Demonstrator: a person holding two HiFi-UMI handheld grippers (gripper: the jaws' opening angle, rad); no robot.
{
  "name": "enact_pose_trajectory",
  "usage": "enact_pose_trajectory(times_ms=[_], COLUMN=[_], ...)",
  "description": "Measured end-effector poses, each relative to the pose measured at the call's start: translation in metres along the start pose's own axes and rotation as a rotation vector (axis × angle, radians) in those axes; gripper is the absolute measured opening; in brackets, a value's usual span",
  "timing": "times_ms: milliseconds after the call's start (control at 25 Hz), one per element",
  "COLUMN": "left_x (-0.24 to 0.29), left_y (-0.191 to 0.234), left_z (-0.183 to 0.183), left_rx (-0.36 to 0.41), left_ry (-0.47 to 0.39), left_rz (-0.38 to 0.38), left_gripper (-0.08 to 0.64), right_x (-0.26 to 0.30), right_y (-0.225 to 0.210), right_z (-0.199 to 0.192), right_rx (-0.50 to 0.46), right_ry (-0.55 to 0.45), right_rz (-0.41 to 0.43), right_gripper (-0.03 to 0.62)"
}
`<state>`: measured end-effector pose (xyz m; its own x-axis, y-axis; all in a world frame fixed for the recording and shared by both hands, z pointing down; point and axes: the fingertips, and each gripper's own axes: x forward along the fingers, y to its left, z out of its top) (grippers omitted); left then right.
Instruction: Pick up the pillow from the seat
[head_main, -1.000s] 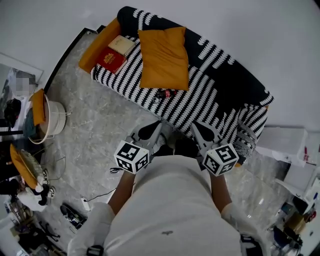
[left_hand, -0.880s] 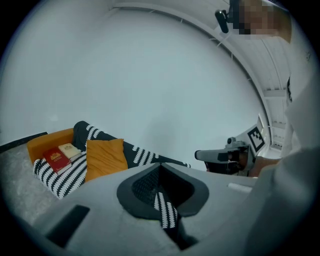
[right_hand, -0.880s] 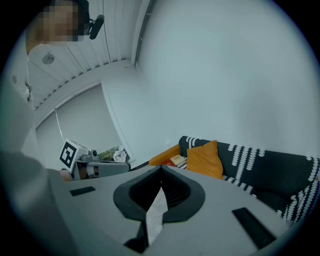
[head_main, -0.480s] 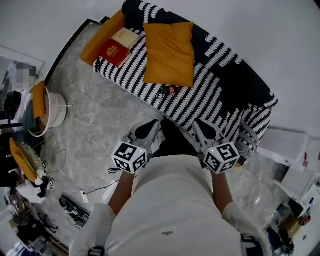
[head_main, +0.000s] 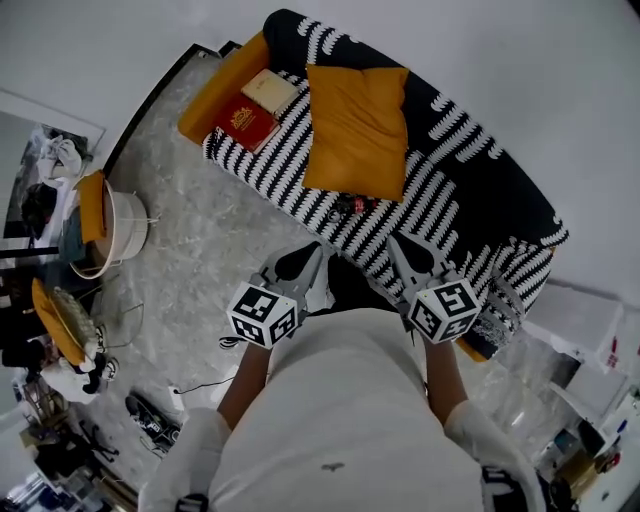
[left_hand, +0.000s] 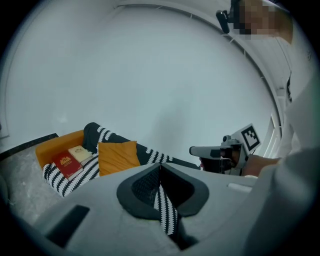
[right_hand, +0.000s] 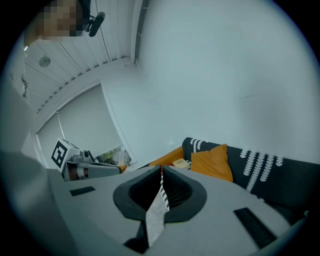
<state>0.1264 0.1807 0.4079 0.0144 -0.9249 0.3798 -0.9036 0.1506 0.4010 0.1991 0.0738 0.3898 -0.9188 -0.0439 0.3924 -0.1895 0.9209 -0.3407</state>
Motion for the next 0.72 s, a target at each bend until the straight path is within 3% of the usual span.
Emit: enact_pose_trajectory(times_ms=[360, 720], left_x=[0.057, 0.104], left_y=[0.024, 0.031], left_z=[0.047, 0.069], left_rx=[0.015, 0.026], left_ry=[0.046, 0.083], left_rz=[-0.036, -0.058], left_gripper=[0.012, 0.012], right_x=[0.043, 0.066], right_y=[-0.049, -0.09], right_z=[0.039, 0.044], right_rx=[0.028, 0.054], right_ry=[-0.045, -0.017], right_rz=[0.005, 0.005], right_gripper=[0.008, 0.008])
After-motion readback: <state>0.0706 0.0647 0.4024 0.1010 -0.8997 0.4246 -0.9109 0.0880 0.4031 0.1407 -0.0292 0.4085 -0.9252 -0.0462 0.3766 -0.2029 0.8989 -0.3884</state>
